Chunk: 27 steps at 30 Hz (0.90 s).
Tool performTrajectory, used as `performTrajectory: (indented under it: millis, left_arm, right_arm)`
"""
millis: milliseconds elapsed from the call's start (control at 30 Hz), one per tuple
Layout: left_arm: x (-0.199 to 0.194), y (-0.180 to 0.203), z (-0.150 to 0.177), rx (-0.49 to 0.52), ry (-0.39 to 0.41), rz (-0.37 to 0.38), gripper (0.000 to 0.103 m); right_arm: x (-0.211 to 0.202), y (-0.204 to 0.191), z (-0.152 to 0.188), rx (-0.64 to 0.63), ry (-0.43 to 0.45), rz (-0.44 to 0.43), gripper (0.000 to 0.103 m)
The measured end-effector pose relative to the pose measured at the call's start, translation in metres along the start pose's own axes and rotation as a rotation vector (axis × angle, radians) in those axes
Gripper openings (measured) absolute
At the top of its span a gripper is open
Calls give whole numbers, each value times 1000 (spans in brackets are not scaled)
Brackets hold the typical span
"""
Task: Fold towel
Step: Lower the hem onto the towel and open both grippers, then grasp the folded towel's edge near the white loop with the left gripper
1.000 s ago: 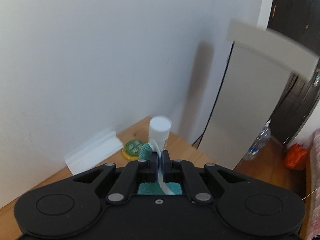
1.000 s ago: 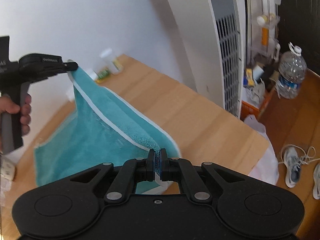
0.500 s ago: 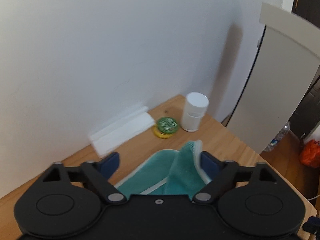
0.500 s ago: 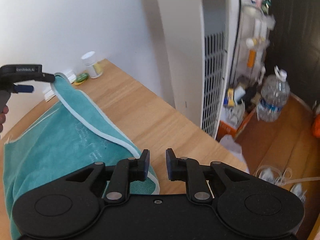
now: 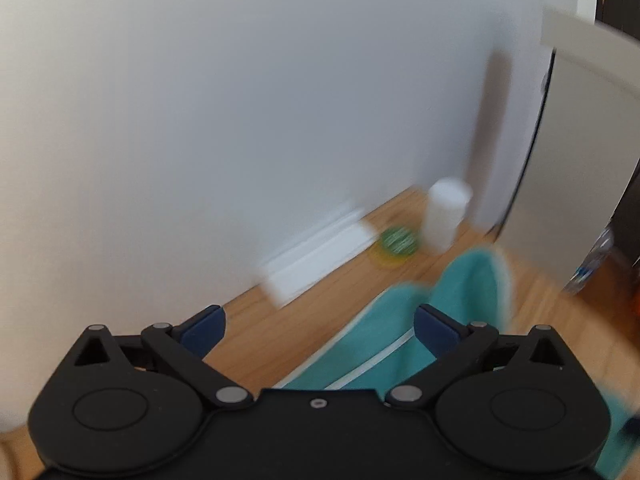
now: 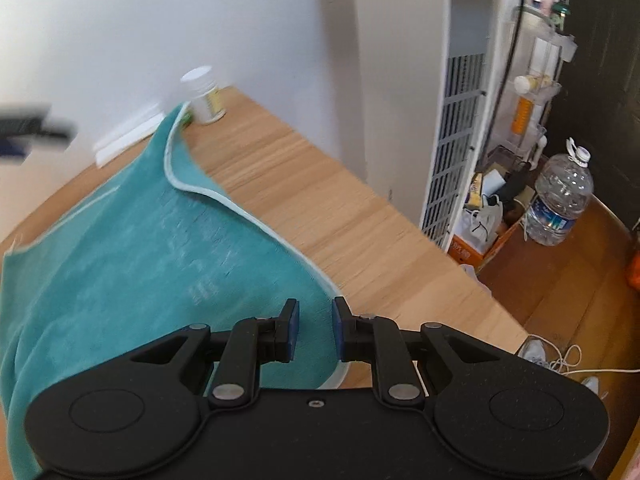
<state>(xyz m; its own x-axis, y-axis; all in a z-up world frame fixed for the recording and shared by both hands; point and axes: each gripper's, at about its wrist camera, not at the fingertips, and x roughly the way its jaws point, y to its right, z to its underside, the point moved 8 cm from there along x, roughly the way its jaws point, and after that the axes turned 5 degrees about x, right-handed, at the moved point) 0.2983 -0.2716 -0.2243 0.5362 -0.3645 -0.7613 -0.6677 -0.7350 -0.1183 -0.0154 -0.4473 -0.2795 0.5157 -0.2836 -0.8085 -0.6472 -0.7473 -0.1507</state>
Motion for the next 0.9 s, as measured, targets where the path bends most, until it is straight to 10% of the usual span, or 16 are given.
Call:
performTrajectory:
  millis: [333,600,900]
  left_arm:
    - [-12,-99,89,-100,-153,-161,103]
    - [10,-101,119,-107,-205,-74,102]
    - [12,-100,119,-108,-137,12,29]
  right_arm:
    - [-22,-102,61,-259,-155,-296,29]
    - [-19,-154,102,-369,-204,-223,31]
    - [-34,-186,133,-444,-208,-229,45]
